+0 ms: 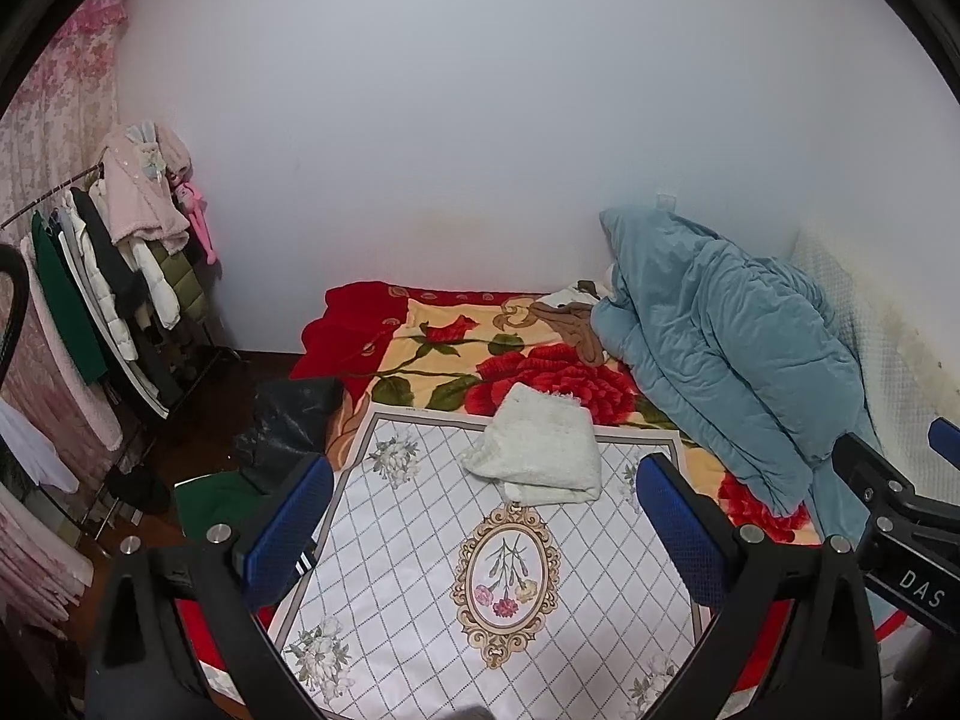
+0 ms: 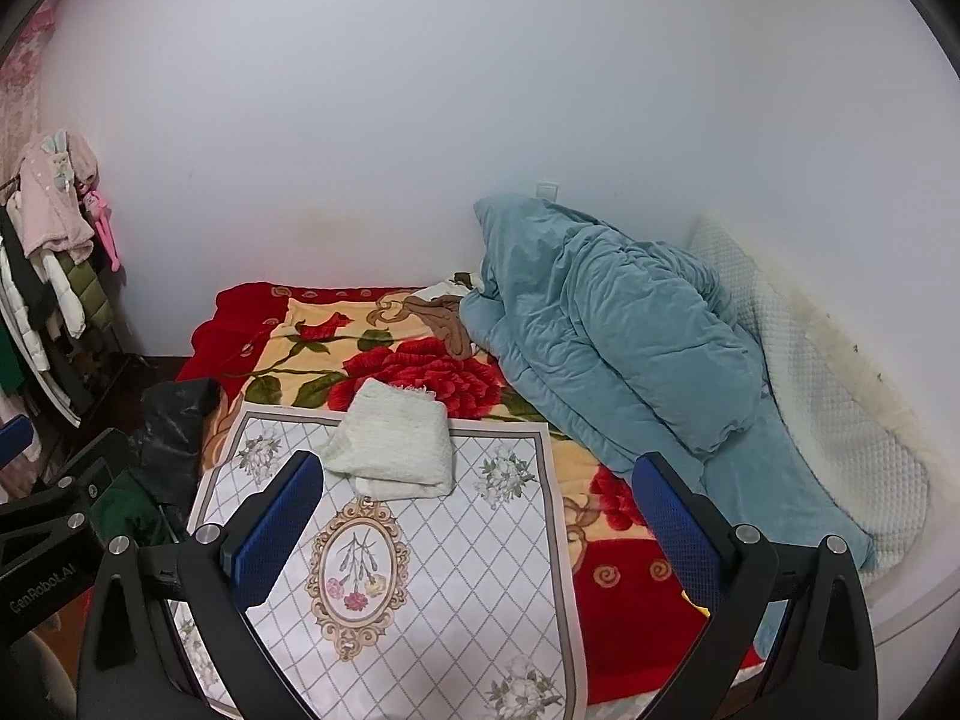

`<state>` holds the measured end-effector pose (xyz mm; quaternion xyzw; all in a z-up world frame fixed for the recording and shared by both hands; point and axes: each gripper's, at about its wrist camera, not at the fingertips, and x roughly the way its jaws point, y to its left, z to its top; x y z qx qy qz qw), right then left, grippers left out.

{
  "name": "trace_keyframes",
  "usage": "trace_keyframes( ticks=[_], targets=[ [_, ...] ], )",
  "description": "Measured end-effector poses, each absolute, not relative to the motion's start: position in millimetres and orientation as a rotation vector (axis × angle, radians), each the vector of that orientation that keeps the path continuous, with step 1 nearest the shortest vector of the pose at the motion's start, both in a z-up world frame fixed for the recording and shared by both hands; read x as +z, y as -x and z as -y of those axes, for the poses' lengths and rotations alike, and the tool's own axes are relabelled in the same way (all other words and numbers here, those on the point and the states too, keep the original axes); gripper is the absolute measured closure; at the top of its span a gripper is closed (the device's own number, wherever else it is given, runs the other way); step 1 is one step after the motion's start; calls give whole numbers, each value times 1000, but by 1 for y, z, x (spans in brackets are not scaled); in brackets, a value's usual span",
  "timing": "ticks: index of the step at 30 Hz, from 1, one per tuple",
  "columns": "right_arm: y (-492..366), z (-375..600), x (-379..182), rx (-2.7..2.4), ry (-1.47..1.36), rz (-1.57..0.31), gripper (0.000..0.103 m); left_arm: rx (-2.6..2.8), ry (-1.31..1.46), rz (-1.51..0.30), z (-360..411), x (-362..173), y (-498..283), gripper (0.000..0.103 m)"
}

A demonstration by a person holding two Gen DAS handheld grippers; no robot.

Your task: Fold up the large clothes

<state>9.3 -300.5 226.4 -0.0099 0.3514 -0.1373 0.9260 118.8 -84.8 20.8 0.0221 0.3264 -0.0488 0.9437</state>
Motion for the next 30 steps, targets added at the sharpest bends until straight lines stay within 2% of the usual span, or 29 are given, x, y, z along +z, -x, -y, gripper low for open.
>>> trace_keyframes(
  ticks=[30],
  targets=[
    [-19,299,220,-271,26,-737,0,-84,-26,-670,88,23,-128,0]
  ],
)
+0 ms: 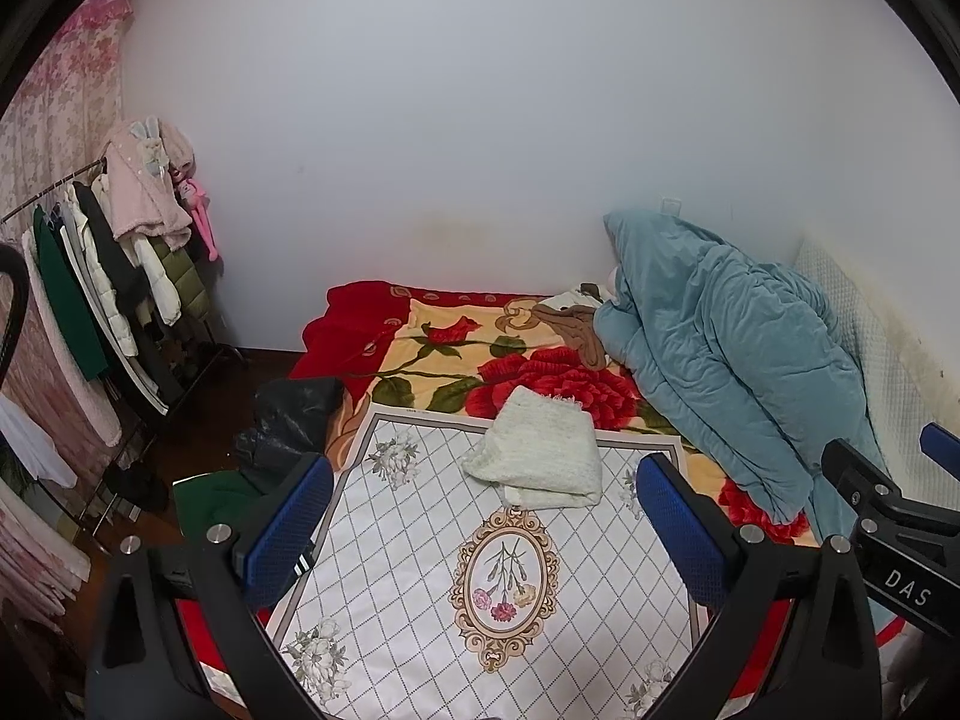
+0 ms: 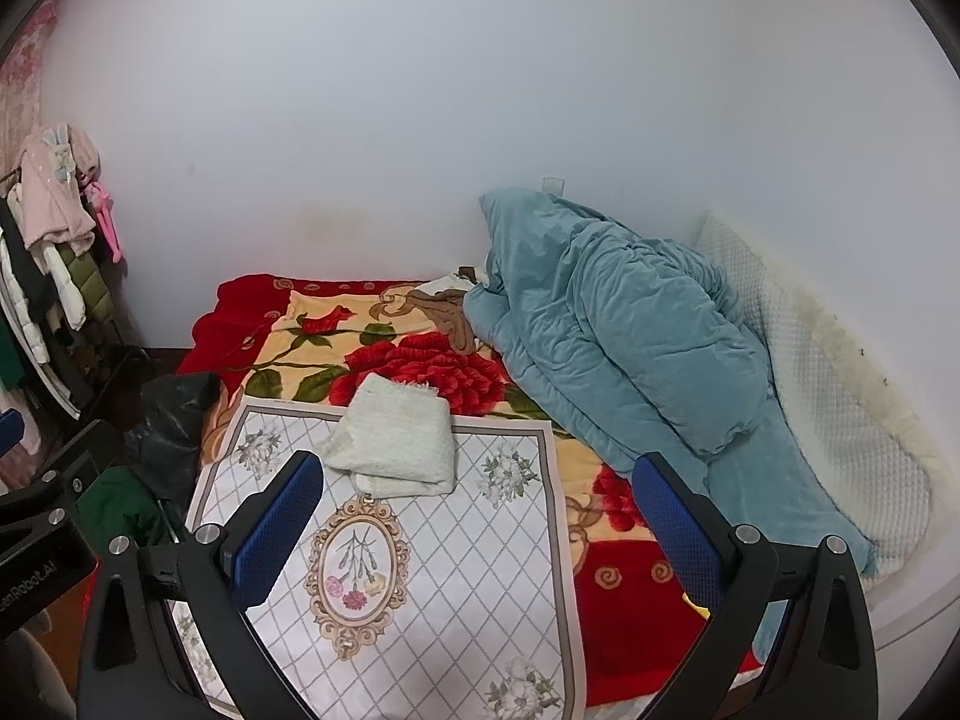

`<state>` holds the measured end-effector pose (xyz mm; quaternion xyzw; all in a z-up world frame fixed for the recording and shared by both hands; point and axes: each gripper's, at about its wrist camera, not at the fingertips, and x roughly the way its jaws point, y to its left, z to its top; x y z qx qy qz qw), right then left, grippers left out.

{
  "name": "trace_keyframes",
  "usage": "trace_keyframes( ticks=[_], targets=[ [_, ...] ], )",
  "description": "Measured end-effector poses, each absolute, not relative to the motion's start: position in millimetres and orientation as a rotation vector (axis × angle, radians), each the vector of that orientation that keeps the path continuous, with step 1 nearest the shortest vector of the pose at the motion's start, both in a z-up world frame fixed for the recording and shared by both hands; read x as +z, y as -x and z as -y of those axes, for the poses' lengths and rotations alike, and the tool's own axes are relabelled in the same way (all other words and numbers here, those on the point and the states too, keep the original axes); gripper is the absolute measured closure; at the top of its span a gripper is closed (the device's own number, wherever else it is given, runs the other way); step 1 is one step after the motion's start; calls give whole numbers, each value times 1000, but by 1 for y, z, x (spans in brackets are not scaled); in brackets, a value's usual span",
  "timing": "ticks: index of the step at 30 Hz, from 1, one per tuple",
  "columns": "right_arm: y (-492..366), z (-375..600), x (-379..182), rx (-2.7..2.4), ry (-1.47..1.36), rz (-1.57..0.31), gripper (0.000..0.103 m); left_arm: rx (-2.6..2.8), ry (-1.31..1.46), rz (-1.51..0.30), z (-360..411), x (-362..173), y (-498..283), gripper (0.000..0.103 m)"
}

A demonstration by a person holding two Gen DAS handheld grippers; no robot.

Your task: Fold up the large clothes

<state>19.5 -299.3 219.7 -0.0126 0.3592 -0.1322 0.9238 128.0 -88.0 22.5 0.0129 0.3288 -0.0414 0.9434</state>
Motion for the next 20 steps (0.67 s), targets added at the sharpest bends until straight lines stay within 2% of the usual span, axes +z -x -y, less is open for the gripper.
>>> trace_keyframes(
  ticks=[20],
  targets=[
    [-22,300,221,-268,30,-739,0,-64,-16,-663,82,21,-127,0]
  ],
)
